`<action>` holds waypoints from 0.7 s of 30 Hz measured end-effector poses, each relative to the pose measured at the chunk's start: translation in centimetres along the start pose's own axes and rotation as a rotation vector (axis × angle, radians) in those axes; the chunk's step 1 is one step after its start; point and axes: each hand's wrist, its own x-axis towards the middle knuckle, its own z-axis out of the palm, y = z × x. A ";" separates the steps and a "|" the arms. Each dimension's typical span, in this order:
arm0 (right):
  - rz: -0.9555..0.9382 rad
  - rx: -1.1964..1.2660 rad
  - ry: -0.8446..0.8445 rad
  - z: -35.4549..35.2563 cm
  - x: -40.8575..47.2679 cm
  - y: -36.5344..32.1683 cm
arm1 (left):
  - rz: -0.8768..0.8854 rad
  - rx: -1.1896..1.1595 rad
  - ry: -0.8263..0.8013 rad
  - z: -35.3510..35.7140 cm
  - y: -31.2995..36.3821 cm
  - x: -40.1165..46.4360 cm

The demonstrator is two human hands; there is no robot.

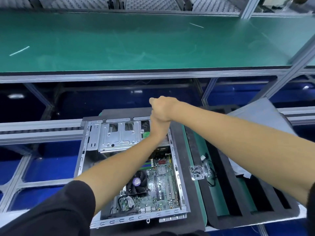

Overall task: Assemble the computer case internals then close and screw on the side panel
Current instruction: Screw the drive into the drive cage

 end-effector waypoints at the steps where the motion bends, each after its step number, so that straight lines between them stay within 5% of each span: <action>1: -0.015 -0.012 -0.014 -0.6 0.2 0.3 | 0.001 -0.007 -0.079 -0.3 0.6 0.7; 4: -0.156 -0.073 -0.058 -2.6 0.0 1.9 | -0.199 0.116 -0.439 -1.7 0.9 2.7; 6: -0.226 -0.096 -0.091 -3.1 -0.4 2.8 | -0.248 0.168 -0.541 -2.4 0.4 3.3; 14: -0.045 0.091 0.000 -1.1 -0.7 1.9 | -0.165 0.056 -0.128 -0.2 -1.5 0.4; 21: 0.145 0.069 -0.045 -2.1 -1.5 2.3 | -0.154 0.167 -0.560 -2.0 0.0 3.3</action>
